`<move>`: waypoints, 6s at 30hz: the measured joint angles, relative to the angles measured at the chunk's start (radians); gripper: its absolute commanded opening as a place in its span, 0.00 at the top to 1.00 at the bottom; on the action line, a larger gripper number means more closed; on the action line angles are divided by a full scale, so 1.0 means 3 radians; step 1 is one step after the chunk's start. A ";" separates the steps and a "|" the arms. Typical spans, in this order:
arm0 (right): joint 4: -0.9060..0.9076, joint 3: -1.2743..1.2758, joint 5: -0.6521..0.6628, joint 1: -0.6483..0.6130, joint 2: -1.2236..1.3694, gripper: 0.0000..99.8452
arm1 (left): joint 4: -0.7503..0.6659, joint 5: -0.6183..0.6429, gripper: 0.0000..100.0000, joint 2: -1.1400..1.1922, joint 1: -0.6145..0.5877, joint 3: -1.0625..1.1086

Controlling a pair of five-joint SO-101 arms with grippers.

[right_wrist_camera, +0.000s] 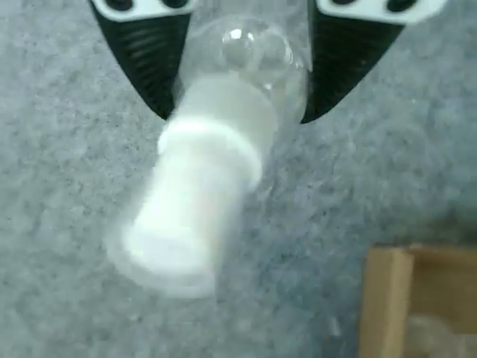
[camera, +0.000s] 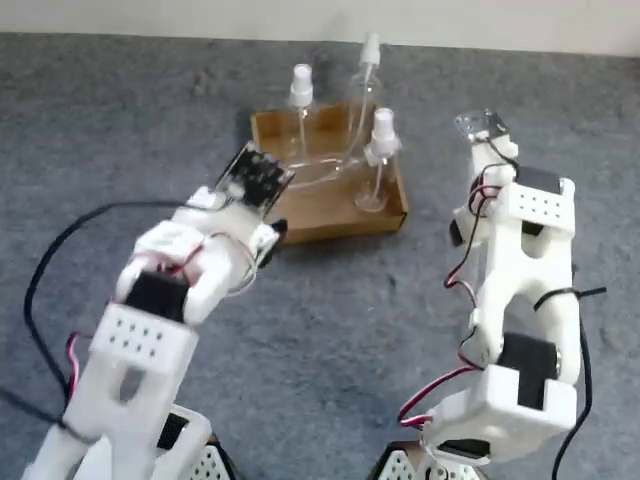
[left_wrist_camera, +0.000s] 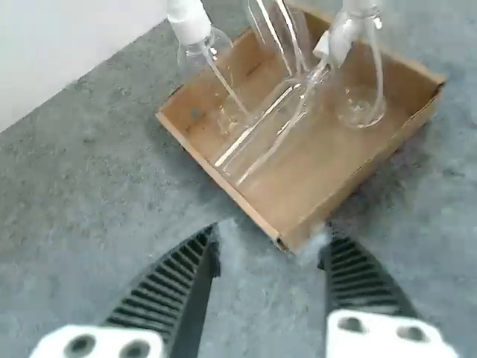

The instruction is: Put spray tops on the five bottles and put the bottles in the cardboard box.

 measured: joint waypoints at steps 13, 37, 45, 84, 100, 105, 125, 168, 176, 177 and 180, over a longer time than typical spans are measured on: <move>-0.0066 0.0026 -0.0123 -0.0066 0.0061 0.86 | 0.0010 -0.0614 0.75 0.2138 -0.0015 -0.1396; -0.0389 0.0036 -0.0394 -0.0066 0.0066 0.86 | 0.0010 -0.0864 0.73 0.3805 -0.0036 -0.2859; -0.0389 0.0036 -0.0394 -0.0066 0.0066 0.86 | 0.0010 -0.0885 0.73 0.4102 -0.0041 -0.3043; -0.0389 0.0036 -0.0394 -0.0066 0.0066 0.86 | 0.0005 -0.1008 0.86 0.4567 -0.0061 -0.3248; -0.0389 0.0036 -0.0394 -0.0066 0.0066 0.86 | 0.0036 -0.1008 0.92 0.4030 -0.0061 -0.2869; -0.0389 0.0036 -0.0394 -0.0077 0.0066 0.86 | 0.0036 -0.0921 0.92 0.3795 -0.0061 -0.2716; -0.0389 0.0036 -0.0394 -0.0082 0.0066 0.86 | 0.0435 -0.0905 0.92 0.2276 -0.0169 -0.1657; 0.0240 -0.0726 -0.1156 -0.0245 0.0066 0.58 | 0.0685 0.0302 0.74 0.1335 -0.1309 0.0153; 0.0240 -0.0941 -0.1376 -0.0563 0.0066 0.58 | 0.0322 0.0317 0.74 0.1335 -0.1529 0.0384; 0.0240 -0.0967 -0.1437 -0.0644 0.0066 0.58 | 0.0286 0.0317 0.74 0.1335 -0.1570 0.0389; 0.0240 -0.0982 -0.1580 -0.0854 0.0066 0.58 | 0.0235 0.0317 0.74 0.1330 -0.1637 0.0404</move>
